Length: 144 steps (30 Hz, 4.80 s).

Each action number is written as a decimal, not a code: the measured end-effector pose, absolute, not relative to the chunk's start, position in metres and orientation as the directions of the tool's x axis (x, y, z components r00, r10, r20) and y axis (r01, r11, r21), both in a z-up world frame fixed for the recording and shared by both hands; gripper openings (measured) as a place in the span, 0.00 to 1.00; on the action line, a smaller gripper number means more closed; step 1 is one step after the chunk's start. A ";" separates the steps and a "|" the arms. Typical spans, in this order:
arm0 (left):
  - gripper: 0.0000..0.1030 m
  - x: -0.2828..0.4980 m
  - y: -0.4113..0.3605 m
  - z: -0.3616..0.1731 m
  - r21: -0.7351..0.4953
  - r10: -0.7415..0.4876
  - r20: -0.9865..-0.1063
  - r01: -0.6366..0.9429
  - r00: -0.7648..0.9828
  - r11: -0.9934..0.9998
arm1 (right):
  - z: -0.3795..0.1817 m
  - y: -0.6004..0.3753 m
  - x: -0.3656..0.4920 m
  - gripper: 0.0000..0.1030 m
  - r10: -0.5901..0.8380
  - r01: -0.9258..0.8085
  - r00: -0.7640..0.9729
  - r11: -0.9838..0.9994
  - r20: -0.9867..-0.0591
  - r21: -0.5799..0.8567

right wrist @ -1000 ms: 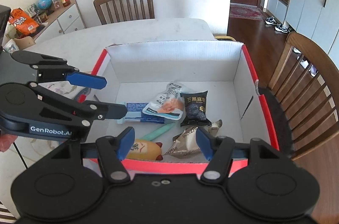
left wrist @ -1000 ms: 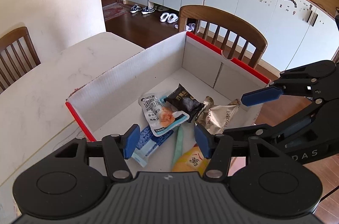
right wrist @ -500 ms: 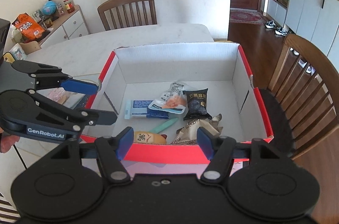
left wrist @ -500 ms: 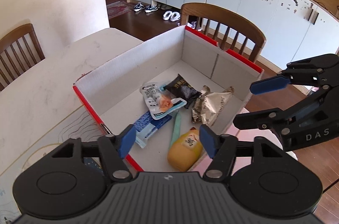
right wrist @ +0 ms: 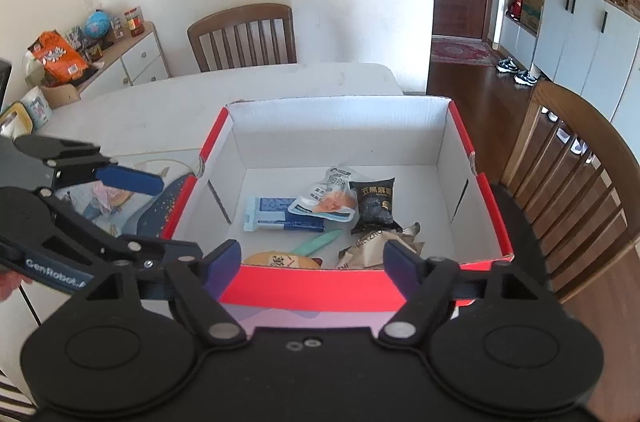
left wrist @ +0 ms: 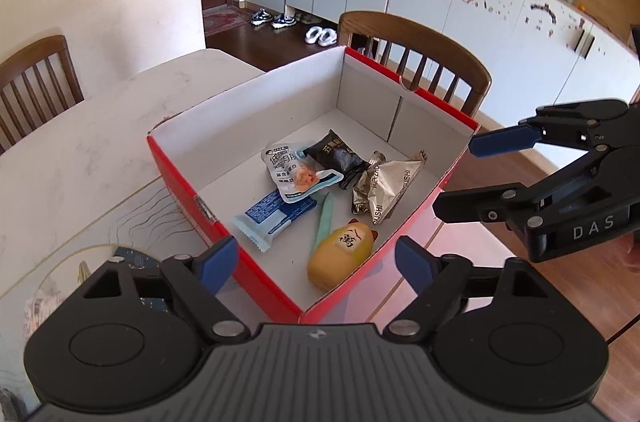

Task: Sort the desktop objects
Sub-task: 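Withdraw both open grippers up and away from the box, then move both grippers to the table and lower the right onto the pink-printed bag, then grasp the pink-printed bag with the right gripper while the left grasps the white USB cable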

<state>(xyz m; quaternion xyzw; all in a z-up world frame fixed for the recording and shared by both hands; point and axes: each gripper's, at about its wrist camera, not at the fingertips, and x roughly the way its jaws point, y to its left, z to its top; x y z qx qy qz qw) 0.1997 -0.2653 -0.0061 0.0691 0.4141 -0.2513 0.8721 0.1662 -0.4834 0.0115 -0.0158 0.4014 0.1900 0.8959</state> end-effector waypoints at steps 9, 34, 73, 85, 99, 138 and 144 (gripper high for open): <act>1.00 0.190 -0.239 -0.002 -0.124 -0.410 -0.728 0.483 0.549 0.867 | 0.014 -0.472 0.156 0.80 0.316 -0.310 0.634 0.940 -0.706 0.142; 1.00 0.157 -0.119 0.000 -0.168 -0.404 -0.706 0.416 0.581 0.894 | 0.017 -0.358 0.142 0.80 0.326 -0.314 0.633 0.937 -0.702 0.153; 1.00 0.117 0.056 -0.094 -0.092 -0.177 -0.756 0.166 0.630 0.982 | -0.032 -0.178 0.176 0.80 0.384 -0.438 0.550 0.889 -0.742 0.136; 1.00 0.129 0.074 -0.116 -0.087 -0.218 -0.754 0.235 0.620 0.968 | -0.054 -0.141 0.202 0.80 0.341 -0.414 0.539 0.903 -0.770 0.110; 1.00 0.130 0.075 -0.132 -0.080 -0.234 -0.757 0.269 0.610 0.960 | -0.085 -0.117 0.238 0.80 0.264 -0.267 0.511 0.953 -0.818 0.141; 0.76 0.125 0.066 -0.135 0.012 -0.212 -0.726 0.321 0.654 0.947 | -0.107 -0.113 0.244 0.56 0.232 -0.247 0.457 0.960 -0.859 0.128; 0.75 0.124 0.064 -0.133 0.011 -0.203 -0.729 0.307 0.653 0.952 | -0.103 -0.120 0.241 0.53 0.247 -0.243 0.449 0.958 -0.858 0.149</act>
